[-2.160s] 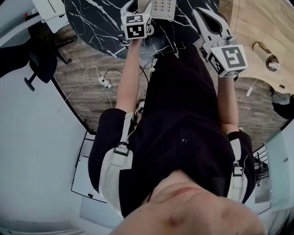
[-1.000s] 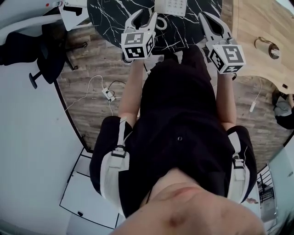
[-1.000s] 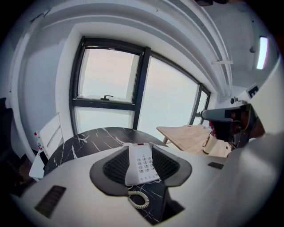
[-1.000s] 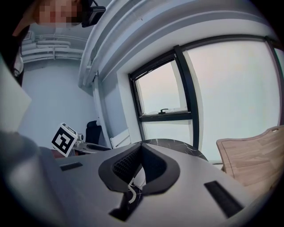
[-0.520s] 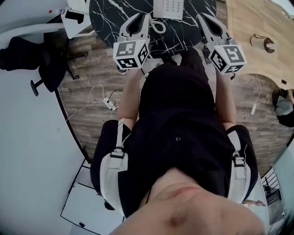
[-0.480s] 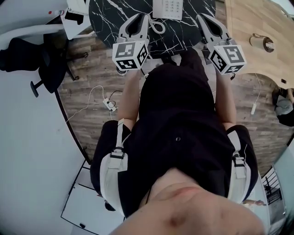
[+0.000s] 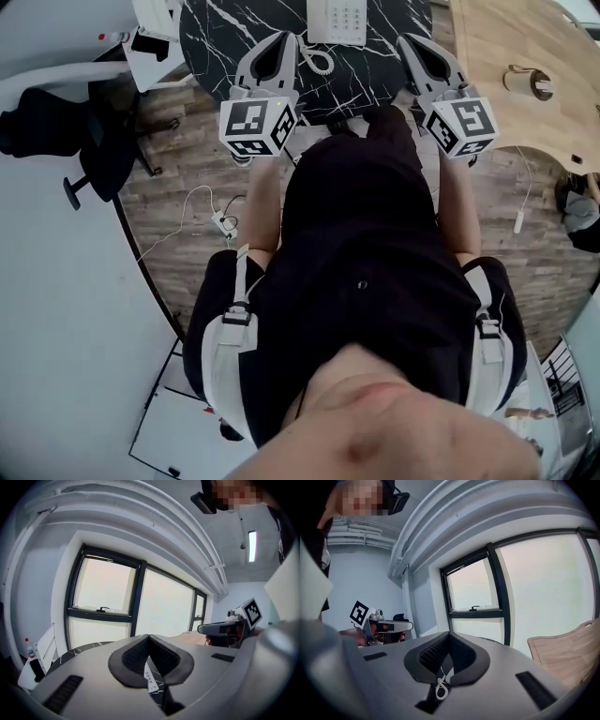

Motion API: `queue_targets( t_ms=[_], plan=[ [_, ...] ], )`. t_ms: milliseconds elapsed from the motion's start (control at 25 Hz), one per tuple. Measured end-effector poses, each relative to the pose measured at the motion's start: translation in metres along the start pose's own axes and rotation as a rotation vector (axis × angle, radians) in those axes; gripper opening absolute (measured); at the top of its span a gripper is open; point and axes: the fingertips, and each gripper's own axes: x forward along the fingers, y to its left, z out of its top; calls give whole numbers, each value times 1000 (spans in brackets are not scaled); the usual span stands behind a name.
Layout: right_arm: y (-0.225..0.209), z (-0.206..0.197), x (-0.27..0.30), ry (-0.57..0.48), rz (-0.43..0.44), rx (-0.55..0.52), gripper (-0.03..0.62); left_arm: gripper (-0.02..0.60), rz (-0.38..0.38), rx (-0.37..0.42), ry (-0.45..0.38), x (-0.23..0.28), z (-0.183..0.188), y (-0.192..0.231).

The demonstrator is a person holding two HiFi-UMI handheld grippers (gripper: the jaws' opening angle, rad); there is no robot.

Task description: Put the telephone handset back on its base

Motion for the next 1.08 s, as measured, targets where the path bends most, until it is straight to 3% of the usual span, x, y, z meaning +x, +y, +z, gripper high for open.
queue_targets(
  t_ms=[520,1080],
  plan=[
    [3,2,0,-2,0,-2,29,15,-48,2,-9,3,8,-6],
    [4,7,7,-1,4,-24,29,15,-49,-7,0,9,6,2]
  ],
)
